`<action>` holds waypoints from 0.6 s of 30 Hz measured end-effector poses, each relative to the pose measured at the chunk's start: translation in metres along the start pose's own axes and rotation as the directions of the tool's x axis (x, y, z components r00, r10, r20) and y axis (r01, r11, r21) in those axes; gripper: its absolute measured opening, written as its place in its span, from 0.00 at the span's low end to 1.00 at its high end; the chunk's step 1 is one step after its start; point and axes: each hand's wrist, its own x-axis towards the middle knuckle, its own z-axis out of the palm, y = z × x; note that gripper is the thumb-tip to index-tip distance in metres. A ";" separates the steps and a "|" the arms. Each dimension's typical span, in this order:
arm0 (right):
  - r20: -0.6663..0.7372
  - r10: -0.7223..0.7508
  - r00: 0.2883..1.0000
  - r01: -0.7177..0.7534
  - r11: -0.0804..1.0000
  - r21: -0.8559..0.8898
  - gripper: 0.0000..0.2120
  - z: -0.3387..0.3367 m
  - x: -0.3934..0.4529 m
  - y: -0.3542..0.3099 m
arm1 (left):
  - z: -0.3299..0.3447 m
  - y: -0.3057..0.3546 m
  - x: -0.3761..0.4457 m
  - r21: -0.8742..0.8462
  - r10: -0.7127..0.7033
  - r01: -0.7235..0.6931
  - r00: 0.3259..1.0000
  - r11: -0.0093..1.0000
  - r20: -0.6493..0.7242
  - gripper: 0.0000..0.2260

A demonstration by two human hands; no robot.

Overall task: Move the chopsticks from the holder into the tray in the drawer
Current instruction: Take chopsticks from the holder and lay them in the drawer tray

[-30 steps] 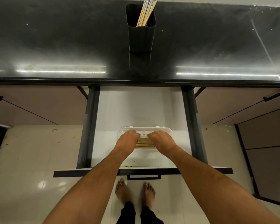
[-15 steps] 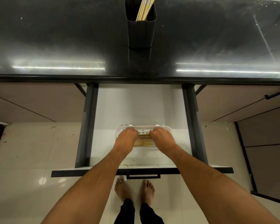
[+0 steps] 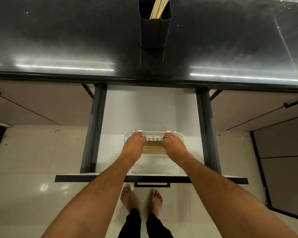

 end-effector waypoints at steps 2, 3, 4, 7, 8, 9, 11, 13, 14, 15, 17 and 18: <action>-0.042 0.003 0.999 -0.001 0.999 0.046 0.13 -0.003 -0.004 0.001 | -0.002 0.001 -0.001 -0.005 0.015 -0.015 1.000 1.000 -0.021 0.14; -0.085 0.008 0.996 -0.001 0.997 0.079 0.13 -0.005 -0.007 0.002 | -0.005 0.001 -0.002 -0.013 0.019 -0.020 0.999 1.000 -0.043 0.15; -0.152 0.013 0.988 0.005 0.993 0.116 0.11 -0.007 -0.010 0.003 | -0.007 0.000 -0.003 -0.021 0.027 -0.028 0.997 0.999 -0.077 0.15; -0.447 0.058 0.892 0.053 0.971 0.232 0.06 -0.011 -0.018 0.007 | -0.015 -0.002 -0.009 -0.054 0.082 -0.098 0.964 0.994 -0.253 0.13; -0.522 0.109 0.846 0.045 0.961 0.273 0.05 -0.013 -0.020 0.010 | -0.017 -0.004 -0.012 -0.085 0.087 -0.121 0.940 0.989 -0.330 0.12; -0.568 0.187 0.802 0.014 0.944 0.330 0.06 -0.014 -0.020 0.012 | -0.020 -0.005 -0.013 -0.122 0.069 -0.128 0.914 0.984 -0.401 0.11; -0.562 0.410 0.719 -0.100 0.860 0.500 0.06 -0.018 -0.020 0.016 | -0.024 -0.007 -0.016 -0.258 -0.071 -0.063 0.875 0.964 -0.479 0.10; -0.398 0.668 0.628 -0.245 0.656 0.714 0.07 -0.022 -0.019 0.020 | -0.025 -0.006 -0.017 -0.465 -0.328 0.092 0.827 0.880 -0.457 0.11; -0.264 0.765 0.587 -0.312 0.514 0.799 0.10 -0.022 -0.017 0.022 | -0.026 -0.006 -0.016 -0.569 -0.470 0.188 0.786 0.801 -0.402 0.11; -0.127 0.825 0.551 -0.369 0.378 0.849 0.14 -0.020 -0.016 0.025 | -0.025 -0.007 -0.013 -0.661 -0.601 0.282 0.732 0.695 -0.320 0.11; 0.103 0.853 0.511 -0.465 0.174 0.868 0.19 -0.014 -0.016 0.028 | -0.023 -0.011 -0.009 -0.787 -0.784 0.436 0.613 0.437 -0.097 0.10; 0.187 0.844 0.502 -0.503 0.109 0.857 0.20 -0.012 -0.017 0.029 | -0.021 -0.014 -0.007 -0.808 -0.825 0.493 0.565 0.321 0.017 0.10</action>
